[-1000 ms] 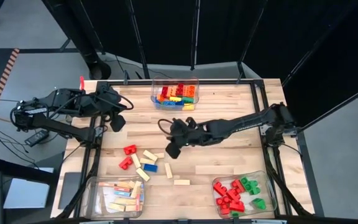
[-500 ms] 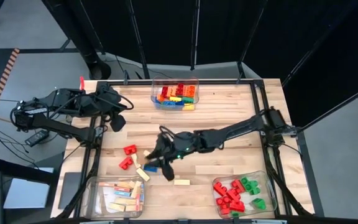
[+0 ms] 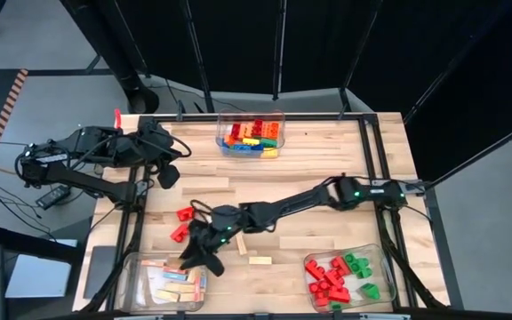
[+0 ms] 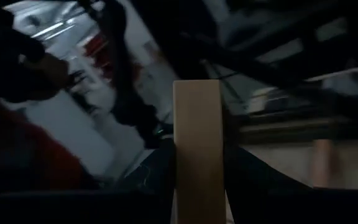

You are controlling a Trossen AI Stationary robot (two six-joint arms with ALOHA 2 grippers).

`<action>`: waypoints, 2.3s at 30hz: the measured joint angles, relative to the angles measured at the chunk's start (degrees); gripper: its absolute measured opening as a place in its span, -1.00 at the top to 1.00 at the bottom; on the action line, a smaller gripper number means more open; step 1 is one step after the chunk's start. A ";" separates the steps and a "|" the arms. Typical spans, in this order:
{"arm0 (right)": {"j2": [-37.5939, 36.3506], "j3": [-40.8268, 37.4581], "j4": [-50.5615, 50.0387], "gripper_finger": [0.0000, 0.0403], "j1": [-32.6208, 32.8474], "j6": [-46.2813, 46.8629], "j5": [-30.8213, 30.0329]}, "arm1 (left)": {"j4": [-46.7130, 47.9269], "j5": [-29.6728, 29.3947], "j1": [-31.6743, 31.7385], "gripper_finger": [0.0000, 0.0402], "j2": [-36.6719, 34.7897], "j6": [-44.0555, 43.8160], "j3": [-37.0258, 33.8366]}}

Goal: Sort blocks by size
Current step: Put the white block into the bottom left transparent bin

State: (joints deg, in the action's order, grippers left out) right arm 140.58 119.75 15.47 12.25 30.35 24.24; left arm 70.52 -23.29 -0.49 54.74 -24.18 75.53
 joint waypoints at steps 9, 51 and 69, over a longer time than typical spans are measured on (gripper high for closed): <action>12.56 14.38 -1.78 0.42 -0.11 9.10 10.31 | 0.20 0.00 0.00 0.93 0.00 0.03 0.00; -1.91 11.40 -57.71 0.02 -2.91 -13.06 -29.29 | 0.11 0.00 0.00 0.93 0.00 0.15 0.00; 0.74 4.19 -49.17 -0.72 -3.45 -13.19 -32.16 | 0.03 -0.02 0.00 0.93 -0.02 0.15 0.00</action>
State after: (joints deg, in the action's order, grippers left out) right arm 141.32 123.94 -33.70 8.80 17.17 -7.92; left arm 70.55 -23.31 -0.49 54.72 -24.03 75.53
